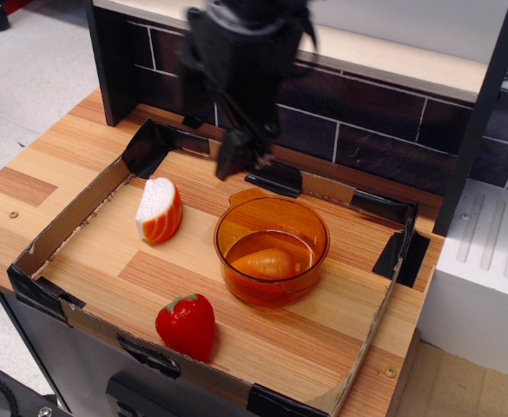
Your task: Take carrot out of pot
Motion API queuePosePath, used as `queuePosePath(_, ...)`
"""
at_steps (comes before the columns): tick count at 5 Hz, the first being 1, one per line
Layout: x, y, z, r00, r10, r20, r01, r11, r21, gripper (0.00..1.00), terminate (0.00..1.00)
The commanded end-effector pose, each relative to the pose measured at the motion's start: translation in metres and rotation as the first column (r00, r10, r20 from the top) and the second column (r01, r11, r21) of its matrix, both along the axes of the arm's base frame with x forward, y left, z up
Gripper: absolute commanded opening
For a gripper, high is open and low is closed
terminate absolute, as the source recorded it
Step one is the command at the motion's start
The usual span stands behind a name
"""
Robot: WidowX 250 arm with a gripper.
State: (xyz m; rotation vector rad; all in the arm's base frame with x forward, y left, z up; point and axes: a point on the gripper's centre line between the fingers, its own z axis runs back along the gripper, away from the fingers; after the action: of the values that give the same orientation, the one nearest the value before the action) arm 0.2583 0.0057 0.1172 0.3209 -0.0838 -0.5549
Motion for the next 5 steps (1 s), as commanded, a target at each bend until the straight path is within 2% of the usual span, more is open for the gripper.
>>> queuePosePath(1, -0.003, -0.025, -0.013, 0.911, -0.410, -0.045, 0.402, 0.908, -0.117, 1.00, 0.00)
queuePosePath(2, -0.001, -0.031, -0.024, 0.895, -0.435, -0.101, 0.404, 0.885, -0.231, 1.00, 0.00)
queuePosePath(3, -0.003, -0.042, -0.035, 0.895, -0.430, -0.120, 0.386, 0.881, -0.274, 1.00, 0.00)
queuePosePath(5, -0.010, -0.050, -0.058, 0.886, -0.447, -0.124, 0.411, 0.880, -0.237, 1.00, 0.00)
